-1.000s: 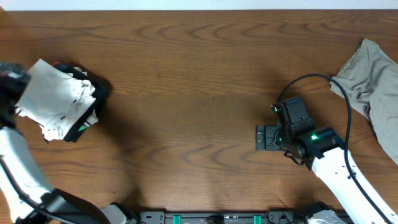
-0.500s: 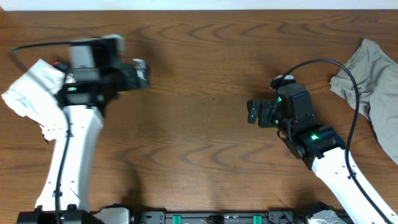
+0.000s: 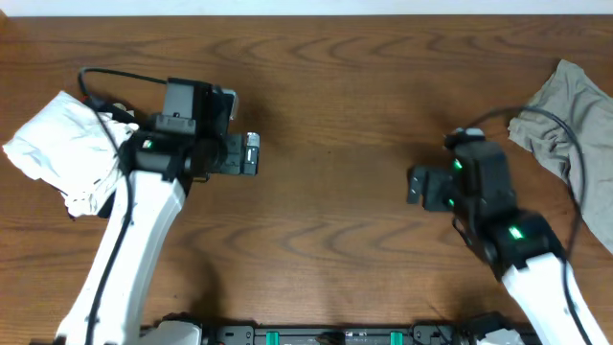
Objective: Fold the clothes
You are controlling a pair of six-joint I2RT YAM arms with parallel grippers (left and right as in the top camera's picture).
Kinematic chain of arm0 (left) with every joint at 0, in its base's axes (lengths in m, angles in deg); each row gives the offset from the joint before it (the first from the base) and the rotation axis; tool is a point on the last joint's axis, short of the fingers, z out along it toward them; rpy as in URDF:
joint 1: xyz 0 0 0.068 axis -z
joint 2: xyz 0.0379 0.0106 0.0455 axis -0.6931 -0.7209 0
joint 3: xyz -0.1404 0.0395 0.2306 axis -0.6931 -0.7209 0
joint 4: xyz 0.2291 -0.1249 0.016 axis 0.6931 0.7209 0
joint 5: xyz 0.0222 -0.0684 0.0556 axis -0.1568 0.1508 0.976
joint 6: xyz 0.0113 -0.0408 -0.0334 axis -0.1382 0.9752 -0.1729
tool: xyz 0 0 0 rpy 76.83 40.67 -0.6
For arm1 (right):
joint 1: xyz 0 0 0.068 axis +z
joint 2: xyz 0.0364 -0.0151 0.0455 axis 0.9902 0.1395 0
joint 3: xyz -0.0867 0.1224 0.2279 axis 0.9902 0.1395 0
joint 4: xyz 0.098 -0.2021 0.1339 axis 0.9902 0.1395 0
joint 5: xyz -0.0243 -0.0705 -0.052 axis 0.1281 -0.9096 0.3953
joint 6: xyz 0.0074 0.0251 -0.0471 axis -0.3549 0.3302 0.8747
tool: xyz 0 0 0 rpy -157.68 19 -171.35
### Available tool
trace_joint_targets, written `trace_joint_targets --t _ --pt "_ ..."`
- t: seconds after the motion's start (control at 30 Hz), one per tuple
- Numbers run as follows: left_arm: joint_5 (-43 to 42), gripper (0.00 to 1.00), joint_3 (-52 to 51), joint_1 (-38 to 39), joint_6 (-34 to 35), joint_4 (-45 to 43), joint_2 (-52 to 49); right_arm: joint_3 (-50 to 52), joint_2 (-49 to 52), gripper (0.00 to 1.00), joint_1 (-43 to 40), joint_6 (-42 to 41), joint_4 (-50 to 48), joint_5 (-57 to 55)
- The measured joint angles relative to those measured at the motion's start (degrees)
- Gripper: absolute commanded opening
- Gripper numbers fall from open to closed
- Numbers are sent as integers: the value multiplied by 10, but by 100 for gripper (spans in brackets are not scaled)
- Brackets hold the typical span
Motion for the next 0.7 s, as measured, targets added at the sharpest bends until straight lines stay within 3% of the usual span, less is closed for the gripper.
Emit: trace_joint_targets --t 0.2,0.4,0.7 --pt "-10 98 -31 0 -27 -15 157 0 -159 93 3 -19 95 -38" --pt "-10 98 -142 0 -30 -86 313 16 -318 99 25 -53 106 -125" --pt "-10 98 -215 0 -30 -106 329 36 -355 99 25 -80 113 -158"
